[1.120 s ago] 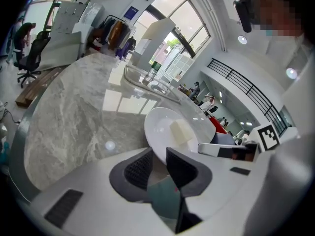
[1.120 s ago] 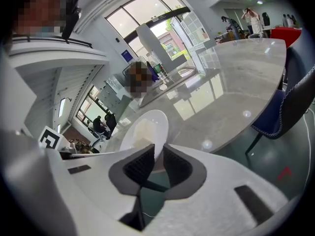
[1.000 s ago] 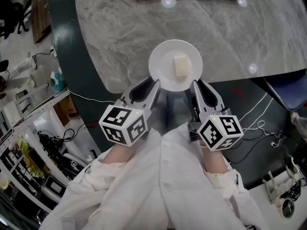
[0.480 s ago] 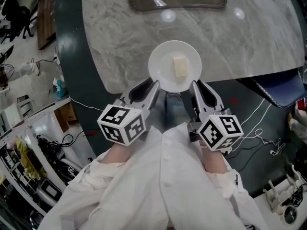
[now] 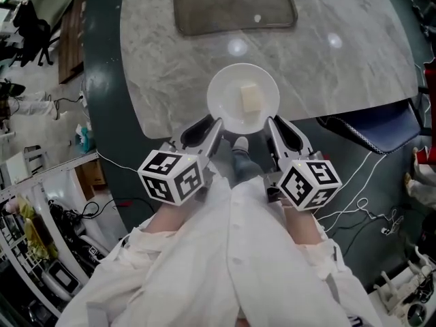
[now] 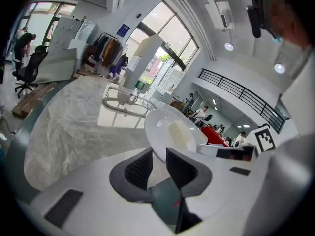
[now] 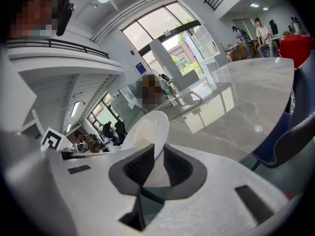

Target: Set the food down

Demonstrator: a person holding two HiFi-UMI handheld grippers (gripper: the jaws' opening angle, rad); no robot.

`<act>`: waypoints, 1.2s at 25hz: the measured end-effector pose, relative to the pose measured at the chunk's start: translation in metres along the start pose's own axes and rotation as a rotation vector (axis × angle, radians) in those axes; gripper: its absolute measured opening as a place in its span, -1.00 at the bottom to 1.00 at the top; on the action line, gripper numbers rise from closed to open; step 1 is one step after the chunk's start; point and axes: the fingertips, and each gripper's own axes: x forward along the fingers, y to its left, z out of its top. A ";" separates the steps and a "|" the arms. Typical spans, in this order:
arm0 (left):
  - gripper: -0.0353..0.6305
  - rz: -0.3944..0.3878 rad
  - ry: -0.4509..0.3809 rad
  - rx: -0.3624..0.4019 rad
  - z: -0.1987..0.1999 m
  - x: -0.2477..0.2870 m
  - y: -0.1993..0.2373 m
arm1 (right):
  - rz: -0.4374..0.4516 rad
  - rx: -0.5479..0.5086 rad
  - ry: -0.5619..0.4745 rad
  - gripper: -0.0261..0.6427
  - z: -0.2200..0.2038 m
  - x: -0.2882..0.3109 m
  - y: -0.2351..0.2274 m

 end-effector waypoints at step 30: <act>-0.61 -0.023 0.000 0.081 0.138 0.104 0.061 | 0.011 -0.075 0.059 -0.78 0.120 0.139 -0.027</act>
